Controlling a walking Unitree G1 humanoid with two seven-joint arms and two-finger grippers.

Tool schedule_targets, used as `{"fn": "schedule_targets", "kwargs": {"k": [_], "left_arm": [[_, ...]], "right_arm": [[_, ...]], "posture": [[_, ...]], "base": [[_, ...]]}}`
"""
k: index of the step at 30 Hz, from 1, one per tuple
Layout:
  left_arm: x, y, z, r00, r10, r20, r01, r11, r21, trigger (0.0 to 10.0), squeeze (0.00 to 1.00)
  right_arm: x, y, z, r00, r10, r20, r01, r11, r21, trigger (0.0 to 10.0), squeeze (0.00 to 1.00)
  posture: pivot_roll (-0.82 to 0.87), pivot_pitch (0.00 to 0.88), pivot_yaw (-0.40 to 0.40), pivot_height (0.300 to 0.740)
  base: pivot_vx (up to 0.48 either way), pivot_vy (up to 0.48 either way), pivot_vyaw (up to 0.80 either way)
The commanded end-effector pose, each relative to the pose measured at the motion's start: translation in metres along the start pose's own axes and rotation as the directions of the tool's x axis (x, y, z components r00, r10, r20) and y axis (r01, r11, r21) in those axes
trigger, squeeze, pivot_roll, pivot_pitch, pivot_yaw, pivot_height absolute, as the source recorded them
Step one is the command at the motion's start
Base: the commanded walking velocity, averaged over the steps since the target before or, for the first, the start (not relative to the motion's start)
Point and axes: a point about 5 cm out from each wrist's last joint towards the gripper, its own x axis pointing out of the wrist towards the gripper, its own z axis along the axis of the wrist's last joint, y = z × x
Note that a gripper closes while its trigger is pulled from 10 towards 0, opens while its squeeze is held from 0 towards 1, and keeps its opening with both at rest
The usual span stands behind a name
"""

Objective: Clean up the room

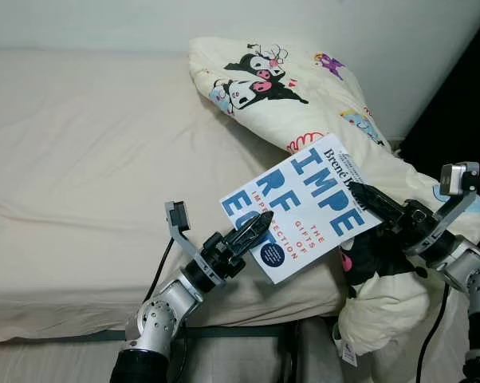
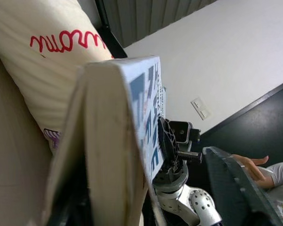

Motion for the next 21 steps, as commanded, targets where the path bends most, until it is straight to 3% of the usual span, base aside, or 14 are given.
{"fn": "schedule_targets", "kwargs": {"k": [1,6,8,11,14,16,17,19,20,21], "left_arm": [[0.002,-0.005,-0.016,1.0,-0.023,0.019,0.024,0.998,-0.062,0.0,0.0],[-0.002,-0.003,-0.015,1.0,-0.001,-0.001,0.001,0.999,-0.039,0.0,0.0],[-0.015,0.006,-0.006,0.999,0.048,-0.002,-0.048,0.999,-0.011,0.0,0.0],[-0.019,0.009,-0.004,0.998,0.066,-0.002,-0.066,0.998,-0.002,0.0,0.0],[-0.042,0.02,0.015,0.988,0.151,0.031,-0.153,0.988,0.036,0.0,0.0],[-0.044,0.021,0.016,0.987,0.155,0.034,-0.156,0.987,0.038,0.0,0.0],[-0.046,0.022,0.019,0.985,0.165,0.042,-0.167,0.985,0.047,0.0,0.0],[-0.048,0.022,0.022,0.984,0.173,0.047,-0.175,0.983,0.053,0.0,0.0],[-0.049,0.023,0.025,0.981,0.183,0.058,-0.186,0.981,0.059,0.0,0.0],[-0.049,0.023,0.025,0.981,0.183,0.058,-0.186,0.981,0.059,0.0,0.0]], "right_arm": [[-0.001,0.009,0.008,0.997,0.073,0.018,-0.072,0.997,-0.029,0.0,0.0],[-0.001,0.009,0.008,0.997,0.07,0.02,-0.069,0.997,-0.033,0.0,0.0],[-0.001,0.008,0.008,0.998,0.059,0.025,-0.058,0.997,-0.041,0.0,0.0],[-0.001,0.007,0.008,0.998,0.056,0.026,-0.055,0.998,-0.043,0.0,0.0],[-0.005,0.006,0.009,0.999,0.033,0.034,-0.031,0.998,-0.055,0.0,0.0],[-0.005,0.005,0.009,0.999,0.027,0.035,-0.025,0.998,-0.058,0.0,0.0],[-0.005,0.002,0.009,0.999,-0.008,0.041,0.011,0.997,-0.073,6.3,0.0],[-0.005,0.0,0.01,0.998,-0.034,0.047,0.038,0.996,-0.084,6.3,0.0],[-0.005,-0.002,0.009,0.997,-0.053,0.051,0.057,0.994,-0.095,10.0,0.0],[-0.005,-0.002,0.009,0.997,-0.053,0.051,0.057,0.994,-0.095,10.0,0.0]], "posture": [[-0.03,0.172,-0.054,0.53],[-0.03,0.171,-0.053,0.53],[-0.03,0.166,-0.05,0.53],[-0.03,0.166,-0.05,0.53],[-0.03,0.163,-0.049,0.53],[-0.03,0.163,-0.049,0.53],[-0.03,0.162,-0.05,0.53],[-0.03,0.162,-0.05,0.53],[-0.03,0.157,-0.05,0.53],[-0.03,0.157,-0.05,0.53]], "base": [[0.0,0.0,0.0],[0.0,0.0,0.0],[0.0,0.0,0.0],[0.0,0.0,0.0],[0.0,0.0,0.0],[0.0,0.0,0.0],[0.0,0.0,0.0],[0.0,0.0,0.0],[0.0,0.0,0.0],[0.0,0.0,0.0]]}}
